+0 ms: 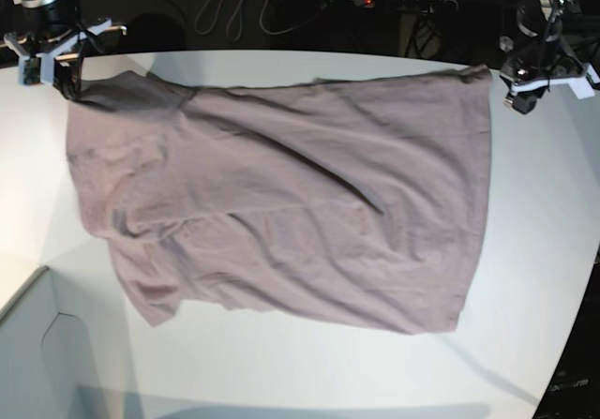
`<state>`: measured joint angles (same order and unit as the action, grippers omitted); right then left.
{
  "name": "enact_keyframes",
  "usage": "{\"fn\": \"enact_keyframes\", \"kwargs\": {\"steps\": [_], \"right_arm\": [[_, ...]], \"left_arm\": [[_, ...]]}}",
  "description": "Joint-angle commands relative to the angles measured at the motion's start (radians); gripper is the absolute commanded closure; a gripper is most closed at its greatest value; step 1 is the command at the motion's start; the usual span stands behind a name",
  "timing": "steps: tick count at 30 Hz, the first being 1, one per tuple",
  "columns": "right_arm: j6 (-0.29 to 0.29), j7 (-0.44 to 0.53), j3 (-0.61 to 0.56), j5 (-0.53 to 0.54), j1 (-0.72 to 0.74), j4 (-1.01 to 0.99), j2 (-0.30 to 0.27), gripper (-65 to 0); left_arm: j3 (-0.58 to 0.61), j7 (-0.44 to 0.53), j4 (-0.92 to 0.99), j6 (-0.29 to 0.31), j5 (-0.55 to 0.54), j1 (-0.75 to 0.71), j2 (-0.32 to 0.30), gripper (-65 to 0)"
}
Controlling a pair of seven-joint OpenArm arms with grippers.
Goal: Layout the t-shirt on the table in an organized manner, then fold the t-shirt properly
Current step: 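Pull the shirt edge taut with both grippers, drawing it back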
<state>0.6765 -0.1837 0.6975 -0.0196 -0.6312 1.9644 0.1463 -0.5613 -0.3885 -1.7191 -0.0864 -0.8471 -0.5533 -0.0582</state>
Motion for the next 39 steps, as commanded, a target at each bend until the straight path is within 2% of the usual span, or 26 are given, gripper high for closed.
{"fn": "enact_keyframes", "kwargs": {"steps": [1, 3, 5, 15, 37, 39], "right_arm": [[0.022, 0.02, 0.004, 0.016, -0.009, 0.016, -0.009, 0.0], [0.022, 0.02, 0.004, 0.016, 0.001, 0.016, -0.009, 0.0], [0.022, 0.02, 0.004, 0.016, 0.007, 0.016, -0.009, 0.0], [0.022, 0.02, -0.009, 0.014, 0.011, 0.016, -0.007, 0.0], [0.022, 0.02, -0.009, 0.014, 0.011, 0.016, -0.006, 0.0], [0.022, 0.02, -0.009, 0.014, 0.011, 0.016, -0.006, 0.0]], "left_arm": [[-0.004, 0.018, -0.003, 0.006, -0.008, 0.002, -0.012, -20.1], [-0.003, 0.018, 0.018, 0.006, -0.008, 0.002, -0.013, -31.3], [0.014, 0.018, 0.032, 0.006, -0.004, -0.001, -0.015, -35.4], [0.166, 0.027, 0.107, 0.007, 0.167, 0.025, -0.006, -34.7], [0.166, 0.021, 0.136, 0.007, 0.176, 0.009, -0.012, -34.6], [0.166, 0.021, 0.136, 0.007, 0.176, 0.011, -0.01, -32.7]]}}
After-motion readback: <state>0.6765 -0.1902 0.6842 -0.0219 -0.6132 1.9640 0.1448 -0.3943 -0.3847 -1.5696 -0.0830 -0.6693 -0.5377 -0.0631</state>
